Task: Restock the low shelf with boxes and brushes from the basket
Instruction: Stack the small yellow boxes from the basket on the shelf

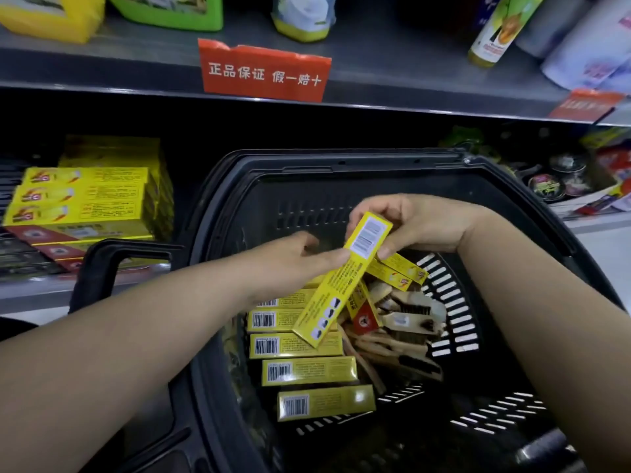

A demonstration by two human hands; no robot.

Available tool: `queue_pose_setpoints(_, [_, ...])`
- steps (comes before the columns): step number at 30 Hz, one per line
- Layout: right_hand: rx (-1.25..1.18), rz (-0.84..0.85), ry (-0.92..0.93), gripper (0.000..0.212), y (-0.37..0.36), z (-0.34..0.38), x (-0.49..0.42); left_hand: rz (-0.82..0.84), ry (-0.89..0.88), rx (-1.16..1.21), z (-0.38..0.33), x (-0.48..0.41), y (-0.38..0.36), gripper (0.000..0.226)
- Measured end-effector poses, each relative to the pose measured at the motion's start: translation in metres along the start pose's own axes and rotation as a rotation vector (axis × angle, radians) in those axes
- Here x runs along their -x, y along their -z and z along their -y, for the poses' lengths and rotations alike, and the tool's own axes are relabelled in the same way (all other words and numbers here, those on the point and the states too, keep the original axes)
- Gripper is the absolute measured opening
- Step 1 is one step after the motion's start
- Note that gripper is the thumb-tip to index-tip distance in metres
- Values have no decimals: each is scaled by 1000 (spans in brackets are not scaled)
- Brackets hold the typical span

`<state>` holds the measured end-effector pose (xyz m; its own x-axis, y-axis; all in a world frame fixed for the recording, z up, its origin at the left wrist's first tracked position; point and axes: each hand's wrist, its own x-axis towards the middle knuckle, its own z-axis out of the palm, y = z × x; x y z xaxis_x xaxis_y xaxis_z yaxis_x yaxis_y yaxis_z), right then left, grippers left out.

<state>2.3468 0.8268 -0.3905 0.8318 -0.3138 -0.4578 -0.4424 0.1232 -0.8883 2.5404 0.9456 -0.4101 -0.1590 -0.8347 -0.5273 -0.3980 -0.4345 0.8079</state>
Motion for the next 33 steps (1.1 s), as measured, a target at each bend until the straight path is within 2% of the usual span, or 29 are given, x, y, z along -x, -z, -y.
queue_pose_setpoints(2, [-95, -64, 78, 43, -2, -3, -5, 48, 36, 151, -3, 2, 2, 54])
queue_pose_setpoints(4, [-129, -217, 38, 39, -2, -15, -15, 37, 57, 219, -2, 1, 4, 41])
queue_pose_setpoints(6, [134, -341, -212, 26, -2, -32, -26, -19, 84, 195, 1, -1, 6, 37])
queue_pose_setpoints(9, [637, -158, -767, 30, -10, -75, -38, -50, 120, 256, 5, -5, 8, 37])
queue_pose_setpoints(10, [726, -132, -861, 32, -18, -91, -41, -56, 130, 295, 5, -5, 8, 36])
queue_pose_setpoints(12, [843, -183, -887, 29, -33, -117, -48, -66, 143, 350, 5, -6, 8, 36])
queue_pose_setpoints(14, [809, -271, -843, 26, -42, -136, -53, -70, 146, 368, 5, -6, 8, 37])
queue_pose_setpoints(16, [741, -291, -840, 30, -49, -142, -55, -63, 150, 343, 4, -5, 9, 43])
queue_pose_setpoints(20, [682, -263, -887, 37, -47, -134, -51, -33, 184, 311, 0, -1, 9, 86])
queue_pose_setpoints(23, [395, -267, -960, 42, -33, -98, -33, -33, 226, 430, -1, -5, 8, 62])
queue_pose_setpoints(25, [249, -262, -899, 32, -31, -66, -13, -57, 218, 463, 0, -9, 8, 50])
queue_pose_setpoints(27, [22, -306, -708, 25, -38, -38, 10, -75, 193, 459, 2, -10, 8, 43])
queue_pose_setpoints(29, [-297, -351, -457, 36, -50, -20, 30, -90, 191, 451, 2, -8, 8, 36])
queue_pose_setpoints(31, [-561, -320, -236, 42, -63, -9, 42, -107, 184, 437, 1, -6, 7, 32])
queue_pose_setpoints(33, [-648, -276, -132, 42, -76, -5, 43, -118, 164, 465, -2, -4, 5, 36])
